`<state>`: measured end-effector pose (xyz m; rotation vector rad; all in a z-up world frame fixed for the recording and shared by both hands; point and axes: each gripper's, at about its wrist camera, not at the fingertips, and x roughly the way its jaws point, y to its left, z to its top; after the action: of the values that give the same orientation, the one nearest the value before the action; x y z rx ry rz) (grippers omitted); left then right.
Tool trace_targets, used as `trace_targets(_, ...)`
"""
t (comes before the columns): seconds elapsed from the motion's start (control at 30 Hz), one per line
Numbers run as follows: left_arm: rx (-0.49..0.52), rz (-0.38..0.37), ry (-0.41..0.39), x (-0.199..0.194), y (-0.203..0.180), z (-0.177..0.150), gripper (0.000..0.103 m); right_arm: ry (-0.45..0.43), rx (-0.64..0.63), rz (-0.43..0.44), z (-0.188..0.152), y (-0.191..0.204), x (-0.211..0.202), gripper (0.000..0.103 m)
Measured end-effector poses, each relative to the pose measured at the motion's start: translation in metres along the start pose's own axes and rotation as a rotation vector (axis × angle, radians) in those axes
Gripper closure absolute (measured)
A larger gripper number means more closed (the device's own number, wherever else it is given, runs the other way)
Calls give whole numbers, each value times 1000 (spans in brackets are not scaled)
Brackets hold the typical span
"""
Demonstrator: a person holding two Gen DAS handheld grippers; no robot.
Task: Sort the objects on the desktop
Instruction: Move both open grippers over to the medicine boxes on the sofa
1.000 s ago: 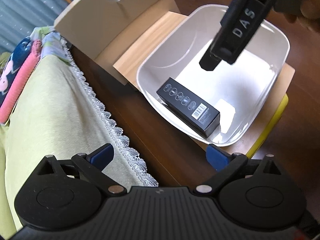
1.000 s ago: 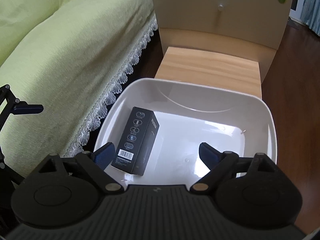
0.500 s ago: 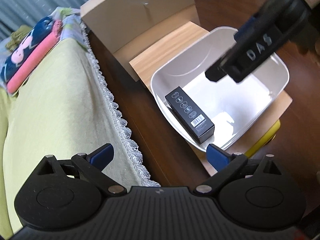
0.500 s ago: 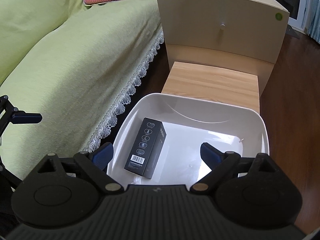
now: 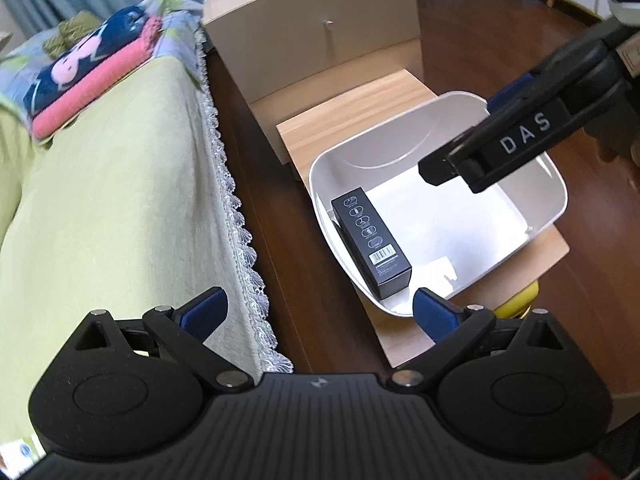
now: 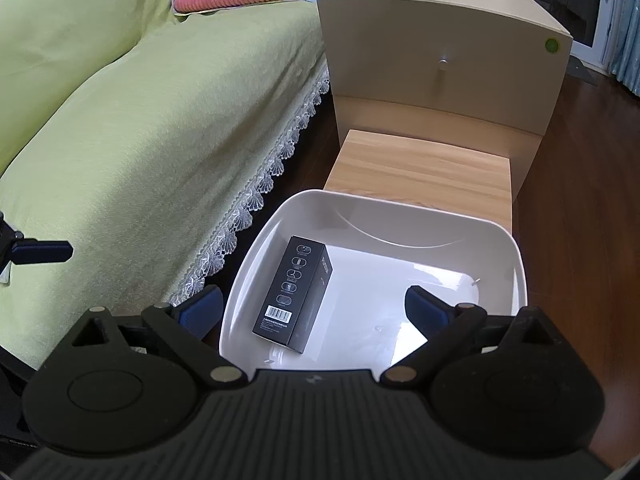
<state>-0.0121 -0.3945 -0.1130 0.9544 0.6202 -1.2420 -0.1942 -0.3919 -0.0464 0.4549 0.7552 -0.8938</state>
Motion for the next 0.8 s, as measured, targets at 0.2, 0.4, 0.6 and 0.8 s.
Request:
trace_targets(0.2, -88, -6, -10, -9, 4, -3, 3, -8, -1, -4, 0, 1, -9, 5)
trace_targets(0.4, -132, -5, -15, -17, 3, -7, 3, -10, 9, 9, -1, 2, -17, 5)
trace_targets(0.6, -210, 5, -40, -30, 10, -13, 3, -38, 14, 45, 4, 8, -29, 5)
trace_targets(0.8, -276, 43, -61, -46, 18, -24, 3, -70, 3, 107, 12, 22, -39, 5)
